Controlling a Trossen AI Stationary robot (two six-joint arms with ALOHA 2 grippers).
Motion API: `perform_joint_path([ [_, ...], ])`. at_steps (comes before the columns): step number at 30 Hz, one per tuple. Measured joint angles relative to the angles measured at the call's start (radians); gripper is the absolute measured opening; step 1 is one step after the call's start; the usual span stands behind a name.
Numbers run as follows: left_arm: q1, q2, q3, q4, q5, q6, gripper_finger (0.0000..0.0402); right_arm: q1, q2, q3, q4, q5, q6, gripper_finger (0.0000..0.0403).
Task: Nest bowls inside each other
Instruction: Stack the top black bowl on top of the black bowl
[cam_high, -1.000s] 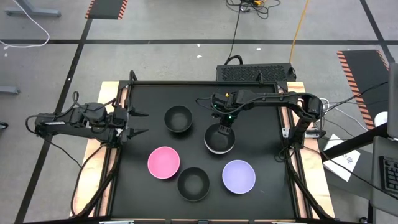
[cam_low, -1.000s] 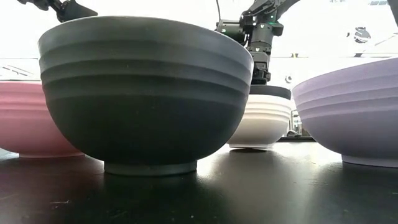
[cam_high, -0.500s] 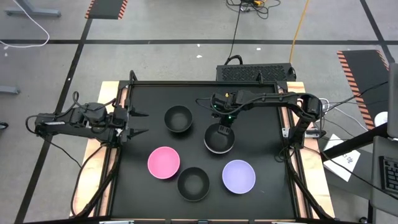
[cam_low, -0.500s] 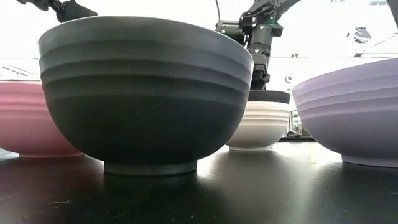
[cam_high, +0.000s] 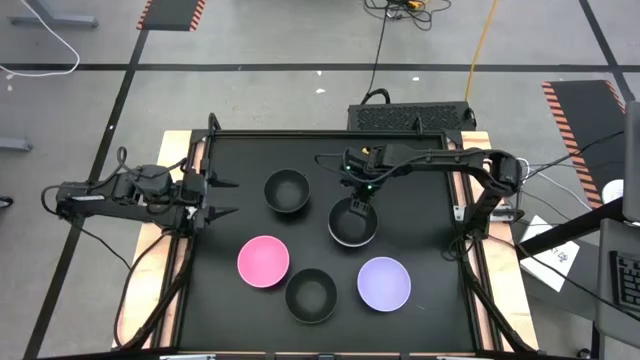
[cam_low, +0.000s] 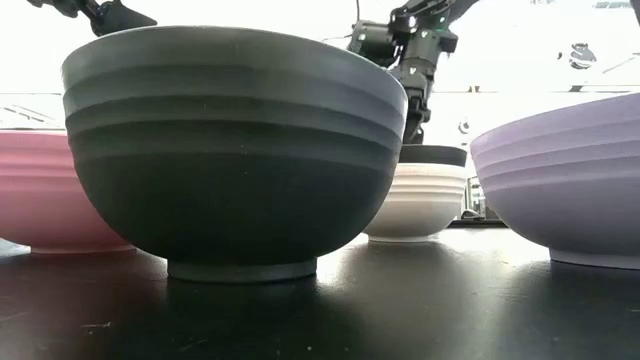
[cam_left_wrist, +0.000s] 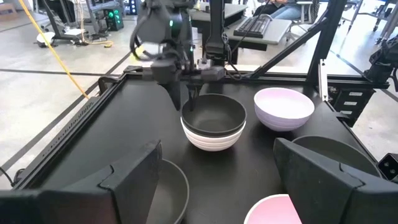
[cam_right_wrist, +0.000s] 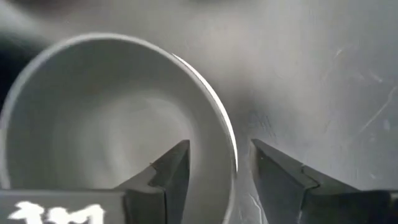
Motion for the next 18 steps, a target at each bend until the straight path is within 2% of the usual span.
perform_joint_path([
  [4, 0.000, 0.000, 0.000, 0.001, 0.000, 0.001, 0.0312, -0.002, -0.080, 0.000, 0.049, 0.007, -0.034, 0.0160],
  [11, 0.000, 0.000, 0.000, 0.001, 0.000, 0.004, 0.0312, 0.025, -0.278, -0.016, 0.274, 0.011, -0.121, 0.0158],
  [14, 0.000, 0.000, 0.000, 0.001, 0.000, 0.002, 0.0312, 0.053, -0.385, -0.095, 0.426, 0.006, -0.128, 0.0158],
  [18, -0.002, 0.000, 0.000, 0.001, 0.008, 0.001, 0.0312, 0.080, -0.541, -0.292, 0.636, 0.006, -0.099, 0.0158],
])
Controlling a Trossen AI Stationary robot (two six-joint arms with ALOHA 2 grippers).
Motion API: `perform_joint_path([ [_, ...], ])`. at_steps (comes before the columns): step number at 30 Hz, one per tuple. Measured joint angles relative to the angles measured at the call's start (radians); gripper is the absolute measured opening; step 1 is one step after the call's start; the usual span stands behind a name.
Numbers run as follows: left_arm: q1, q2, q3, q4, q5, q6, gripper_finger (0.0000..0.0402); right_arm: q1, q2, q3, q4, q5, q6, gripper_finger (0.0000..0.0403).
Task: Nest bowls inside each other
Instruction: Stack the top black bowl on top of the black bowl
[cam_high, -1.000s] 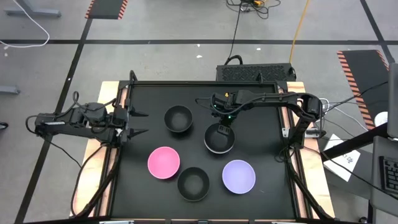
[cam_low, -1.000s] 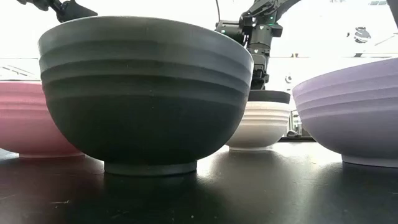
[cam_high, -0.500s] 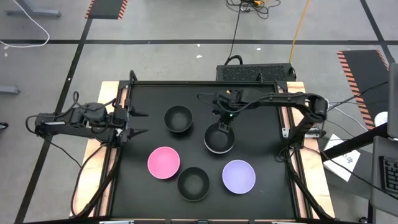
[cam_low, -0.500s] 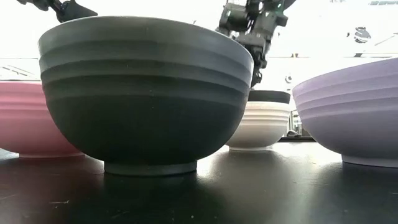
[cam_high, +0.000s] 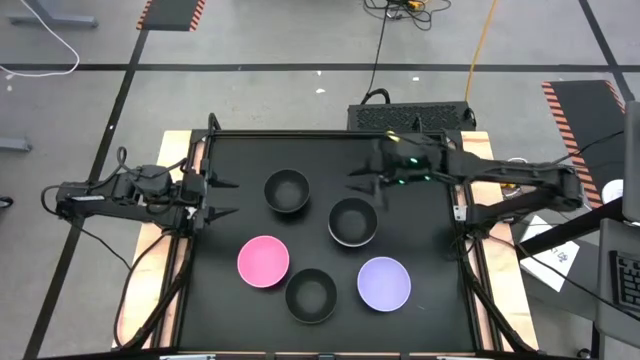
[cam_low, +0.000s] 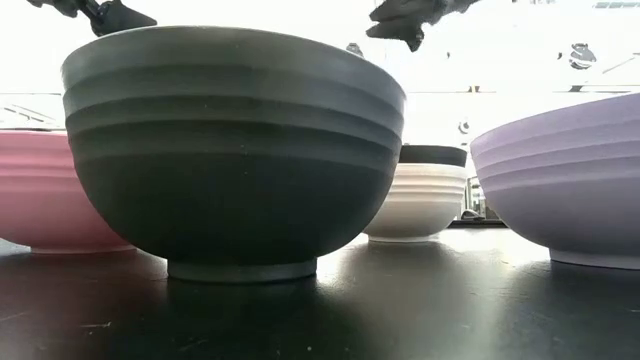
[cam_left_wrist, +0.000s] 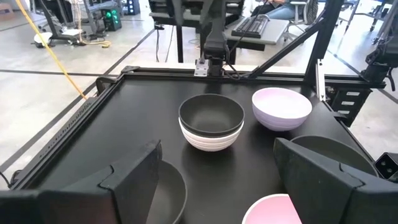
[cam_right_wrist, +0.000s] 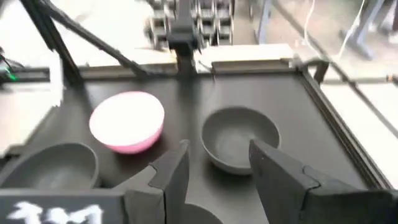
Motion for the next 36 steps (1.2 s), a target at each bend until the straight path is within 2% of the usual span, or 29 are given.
perform_joint_path([
  [5, 0.000, 0.000, 0.000, 0.036, 0.001, 0.003, 0.0312, -0.004, -0.109, -0.179, 0.037, 0.003, 0.071, 0.0157],
  [13, -0.001, 0.000, 0.000, 0.062, 0.021, 0.010, 0.0312, 0.066, -0.183, -0.284, 0.051, 0.001, 0.068, 0.0157],
  [17, -0.001, 0.000, 0.000, 0.061, 0.028, 0.010, 0.0312, 0.113, -0.275, -0.391, 0.173, 0.000, 0.067, 0.0157],
  [20, -0.001, 0.000, 0.000, 0.056, 0.029, 0.005, 0.0312, 0.105, -0.368, -0.492, 0.241, 0.022, 0.095, 0.0157],
  [22, -0.002, 0.000, 0.000, 0.053, 0.030, 0.004, 0.0312, 0.088, -0.434, -0.534, 0.225, 0.084, 0.121, 0.0157],
  [26, -0.015, 0.000, 0.000, 0.052, 0.037, 0.002, 0.0312, 0.066, -0.526, -0.559, 0.131, 0.100, 0.128, 0.0157],
  [29, -0.030, 0.000, 0.000, 0.052, 0.038, 0.002, 0.0312, 0.062, -0.592, -0.559, 0.053, 0.165, 0.121, 0.0157],
  [36, -0.070, 0.000, 0.000, 0.052, 0.038, -0.001, 0.0312, 0.086, -0.692, -0.559, -0.083, 0.162, 0.131, 0.0157],
])
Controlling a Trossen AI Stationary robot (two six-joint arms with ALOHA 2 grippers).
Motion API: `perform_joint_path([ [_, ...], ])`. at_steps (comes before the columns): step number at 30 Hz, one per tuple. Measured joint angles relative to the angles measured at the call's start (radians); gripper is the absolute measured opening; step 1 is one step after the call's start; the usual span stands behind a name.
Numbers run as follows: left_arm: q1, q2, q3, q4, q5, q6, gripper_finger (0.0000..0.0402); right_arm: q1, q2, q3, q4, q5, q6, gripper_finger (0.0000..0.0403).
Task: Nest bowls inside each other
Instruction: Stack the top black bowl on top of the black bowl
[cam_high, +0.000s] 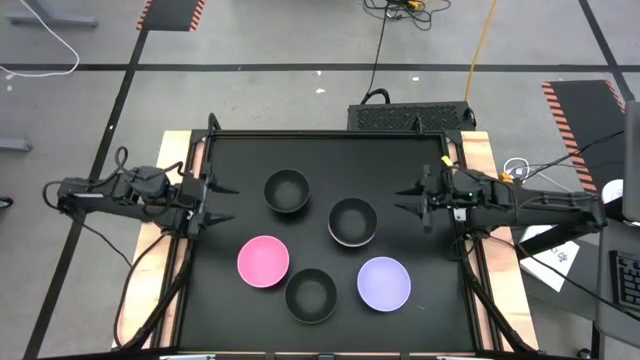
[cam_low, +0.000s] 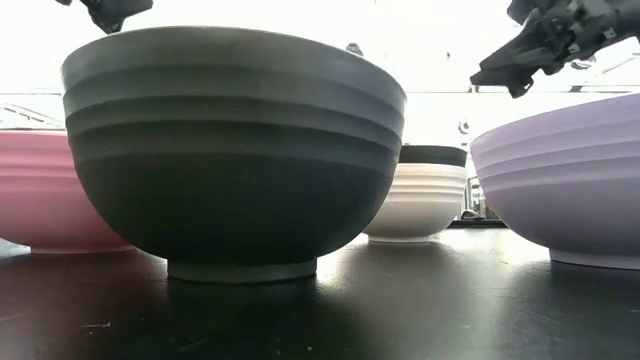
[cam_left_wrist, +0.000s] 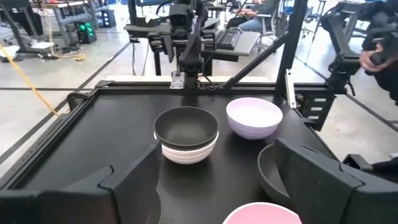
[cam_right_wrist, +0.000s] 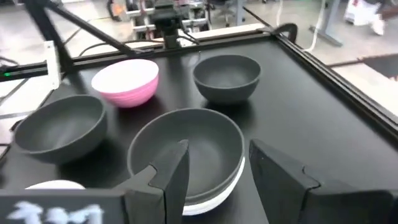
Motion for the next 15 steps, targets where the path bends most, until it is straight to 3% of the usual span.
perform_joint_path([
  [9, -0.023, 0.000, 0.000, 0.000, -0.009, -0.009, 0.0312, 0.037, -0.177, -0.211, 0.247, -0.001, 0.003, 0.0157],
  [15, -0.022, 0.000, 0.000, 0.000, -0.010, -0.008, 0.0312, 0.037, -0.228, -0.243, 0.258, -0.002, 0.016, 0.0157],
])
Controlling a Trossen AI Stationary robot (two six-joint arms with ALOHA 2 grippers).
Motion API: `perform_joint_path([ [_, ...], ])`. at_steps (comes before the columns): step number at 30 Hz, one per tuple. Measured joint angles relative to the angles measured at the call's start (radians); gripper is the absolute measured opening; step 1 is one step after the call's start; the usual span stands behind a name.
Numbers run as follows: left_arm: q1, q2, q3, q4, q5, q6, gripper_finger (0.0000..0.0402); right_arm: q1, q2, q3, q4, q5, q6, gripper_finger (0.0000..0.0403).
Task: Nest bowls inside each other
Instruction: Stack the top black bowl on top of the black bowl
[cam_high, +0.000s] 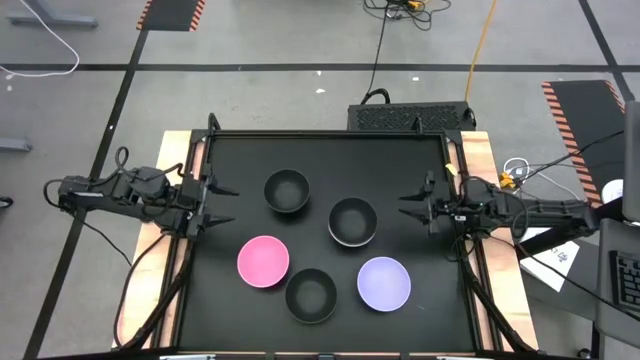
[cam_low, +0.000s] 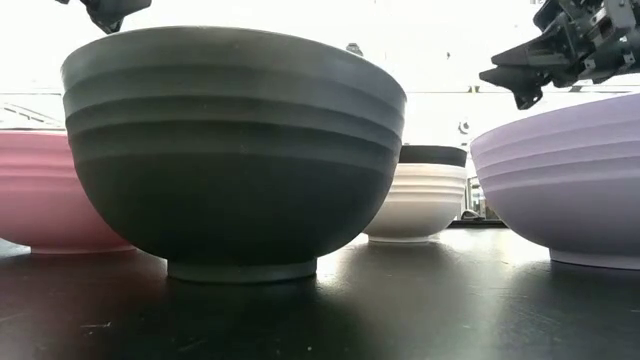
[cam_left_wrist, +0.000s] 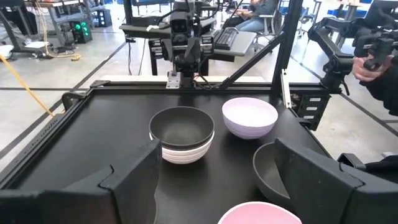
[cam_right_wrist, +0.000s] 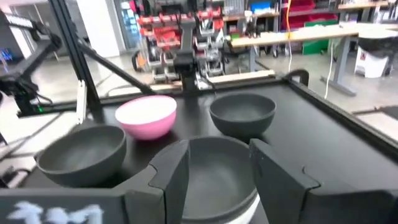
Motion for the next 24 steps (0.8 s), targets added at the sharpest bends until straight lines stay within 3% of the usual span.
perform_joint_path([
  [11, 0.000, 0.000, -0.049, 0.013, -0.002, -0.007, 0.0312, 0.000, -0.099, -0.003, -0.129, 0.000, -0.021, 0.0157],
  [24, 0.000, 0.000, -0.086, 0.111, -0.004, 0.068, 0.0312, 0.000, -0.234, -0.146, -0.118, 0.000, -0.017, 0.0157],
])
